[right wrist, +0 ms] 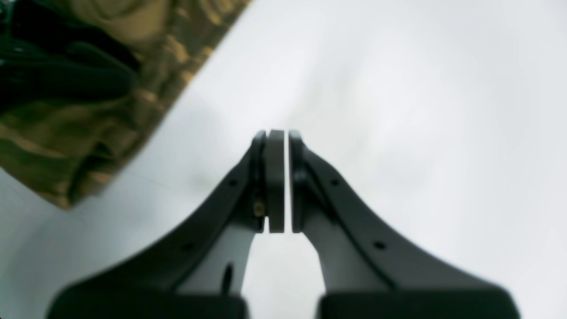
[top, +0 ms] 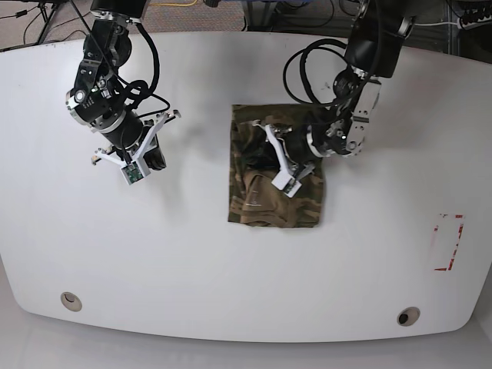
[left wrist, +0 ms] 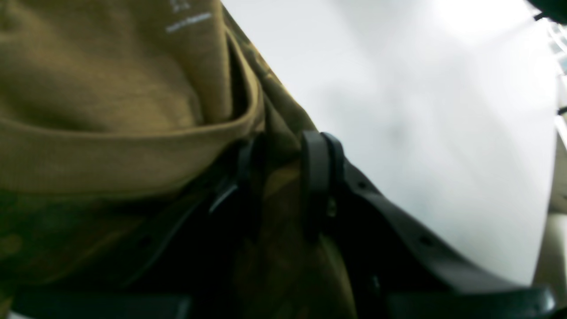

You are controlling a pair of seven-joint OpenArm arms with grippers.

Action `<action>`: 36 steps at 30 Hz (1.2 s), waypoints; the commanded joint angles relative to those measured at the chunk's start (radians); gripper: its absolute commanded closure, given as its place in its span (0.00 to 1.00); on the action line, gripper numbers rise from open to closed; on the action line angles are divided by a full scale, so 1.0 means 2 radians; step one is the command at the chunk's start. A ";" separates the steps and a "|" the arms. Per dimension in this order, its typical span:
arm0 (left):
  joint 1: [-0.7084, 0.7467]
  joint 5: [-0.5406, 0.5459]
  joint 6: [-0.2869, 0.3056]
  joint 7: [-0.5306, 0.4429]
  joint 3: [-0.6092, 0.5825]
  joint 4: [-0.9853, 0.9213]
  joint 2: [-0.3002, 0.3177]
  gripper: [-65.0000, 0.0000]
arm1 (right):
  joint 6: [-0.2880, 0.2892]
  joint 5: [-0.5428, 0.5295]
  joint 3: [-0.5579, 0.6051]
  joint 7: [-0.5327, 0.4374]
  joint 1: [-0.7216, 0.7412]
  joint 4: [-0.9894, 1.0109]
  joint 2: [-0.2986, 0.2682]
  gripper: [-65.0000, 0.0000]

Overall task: Layout the t-shirt on the table in an organized manner, then fold the t-shirt properly
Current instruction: 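Grasp the folded bundle with the left gripper and carry it to the table corner, then lower the bundle at the table corner and open the left gripper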

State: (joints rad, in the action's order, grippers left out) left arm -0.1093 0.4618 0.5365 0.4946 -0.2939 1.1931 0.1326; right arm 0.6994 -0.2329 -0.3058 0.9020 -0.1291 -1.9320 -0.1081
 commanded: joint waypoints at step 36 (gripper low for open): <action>0.096 -0.060 0.081 0.184 0.233 0.094 0.309 0.79 | -0.001 -0.009 0.000 -0.009 -0.004 -0.039 0.001 0.98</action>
State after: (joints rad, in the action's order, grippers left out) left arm 0.0826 0.3374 0.6979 0.8707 0.1452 1.3716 0.7097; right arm 0.6994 -0.2390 -0.3038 0.9020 -0.1482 -1.9862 -0.0994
